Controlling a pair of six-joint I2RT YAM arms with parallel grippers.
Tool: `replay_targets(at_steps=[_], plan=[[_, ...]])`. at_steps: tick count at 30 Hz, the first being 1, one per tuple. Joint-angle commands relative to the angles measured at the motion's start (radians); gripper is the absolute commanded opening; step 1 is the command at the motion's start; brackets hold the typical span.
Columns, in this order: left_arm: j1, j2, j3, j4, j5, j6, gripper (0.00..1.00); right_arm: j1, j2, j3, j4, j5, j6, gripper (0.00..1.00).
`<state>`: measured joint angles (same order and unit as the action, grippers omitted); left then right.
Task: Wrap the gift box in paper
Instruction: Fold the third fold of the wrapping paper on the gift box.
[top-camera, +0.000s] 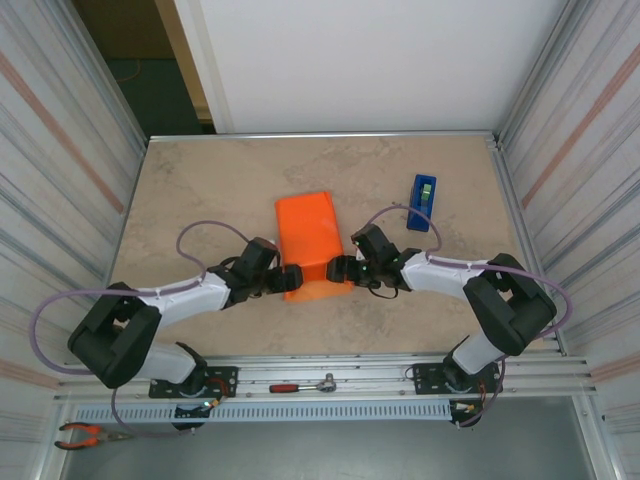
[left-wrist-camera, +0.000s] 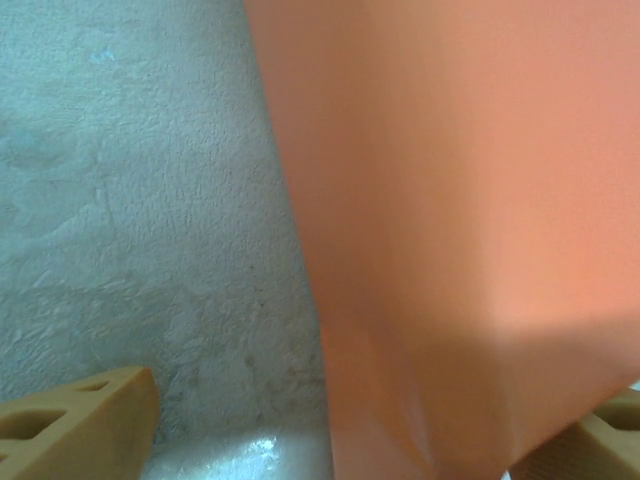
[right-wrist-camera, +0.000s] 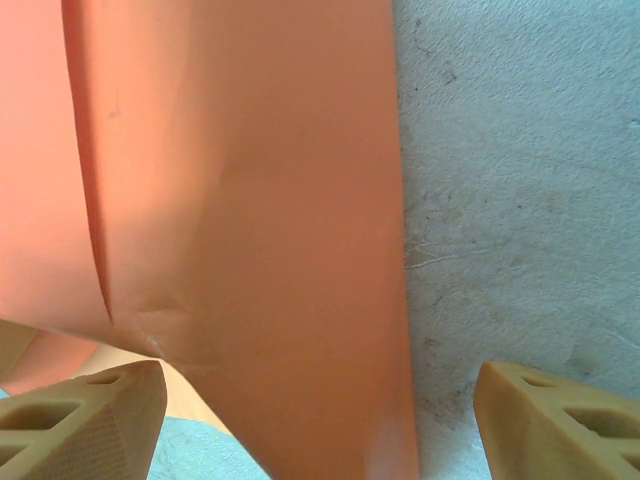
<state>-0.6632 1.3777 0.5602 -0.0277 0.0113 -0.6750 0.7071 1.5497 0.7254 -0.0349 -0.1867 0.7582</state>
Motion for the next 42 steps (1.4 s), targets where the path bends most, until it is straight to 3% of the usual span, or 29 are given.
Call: replay_targets(at_steps=[1,6,17,33,37,42], plan=[[-0.013,0.025,0.000,0.020,-0.085,0.022,0.85,0.013,-0.006,0.049,-0.046,0.043,-0.001,0.79],[-0.041,0.049,0.013,0.017,-0.159,0.004,0.85,0.028,0.048,0.109,-0.111,0.126,0.011,0.73],[-0.094,0.121,0.045,0.022,-0.244,-0.060,0.80,0.084,0.170,0.174,-0.178,0.255,0.050,0.32],[-0.138,0.102,0.098,0.020,-0.279,-0.098,0.45,0.127,0.078,0.147,-0.183,0.237,0.093,0.31],[-0.146,0.121,0.106,0.017,-0.287,-0.095,0.44,0.132,0.049,0.144,-0.217,0.262,0.119,0.43],[-0.148,0.139,0.107,0.014,-0.289,-0.089,0.42,0.122,0.077,0.165,-0.271,0.282,0.119,0.42]])
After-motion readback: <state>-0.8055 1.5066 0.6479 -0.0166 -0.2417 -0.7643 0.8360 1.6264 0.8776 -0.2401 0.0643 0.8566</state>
